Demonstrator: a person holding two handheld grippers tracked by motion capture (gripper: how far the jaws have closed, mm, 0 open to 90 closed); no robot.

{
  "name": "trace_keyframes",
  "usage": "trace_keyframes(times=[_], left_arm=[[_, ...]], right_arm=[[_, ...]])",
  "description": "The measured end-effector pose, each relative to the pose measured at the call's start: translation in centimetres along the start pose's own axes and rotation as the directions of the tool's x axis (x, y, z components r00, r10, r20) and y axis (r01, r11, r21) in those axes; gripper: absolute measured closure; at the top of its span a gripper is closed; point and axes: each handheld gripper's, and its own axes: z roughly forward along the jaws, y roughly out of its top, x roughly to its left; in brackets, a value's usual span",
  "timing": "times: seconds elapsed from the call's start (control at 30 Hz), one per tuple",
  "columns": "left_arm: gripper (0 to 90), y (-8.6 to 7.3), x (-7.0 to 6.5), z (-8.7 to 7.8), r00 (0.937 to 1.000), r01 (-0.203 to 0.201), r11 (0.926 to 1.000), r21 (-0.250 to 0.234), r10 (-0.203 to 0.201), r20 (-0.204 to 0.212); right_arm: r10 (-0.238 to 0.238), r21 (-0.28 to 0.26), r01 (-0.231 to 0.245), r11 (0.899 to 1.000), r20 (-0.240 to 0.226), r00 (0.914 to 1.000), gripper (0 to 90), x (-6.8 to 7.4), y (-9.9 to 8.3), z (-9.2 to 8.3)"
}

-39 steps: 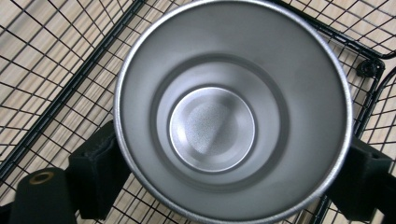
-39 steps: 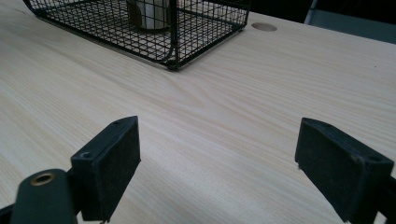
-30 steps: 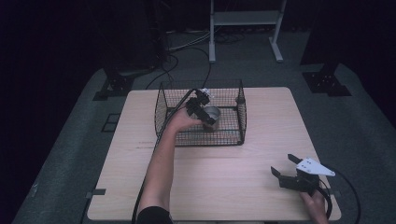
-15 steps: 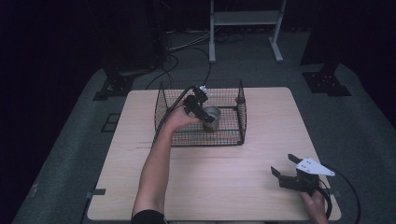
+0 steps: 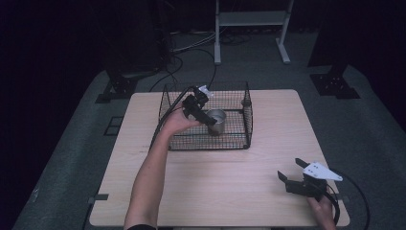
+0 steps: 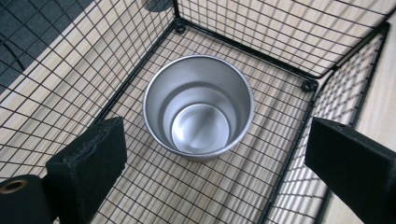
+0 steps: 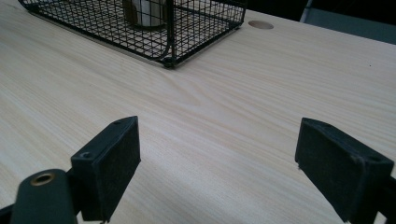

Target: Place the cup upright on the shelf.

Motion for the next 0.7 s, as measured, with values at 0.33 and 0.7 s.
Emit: trace_keyframes(times=[0.33,0.7], left_arm=[[4.8,-1.6,-1.3,-1.3,1.0,0.001,0.9983,-0.058,-0.001,0.006],[4.8,-3.7,-2.3,-2.5,1.0,0.004,0.997,-0.078,-0.004,0.007]], right_arm=[[-0.006,0.005,0.006,1.0,0.007,1.0,13.4,0.1,0.0,0.0],[-0.017,0.013,0.016,1.0,0.013,0.9998,13.4,0.2,0.0,0.1]])
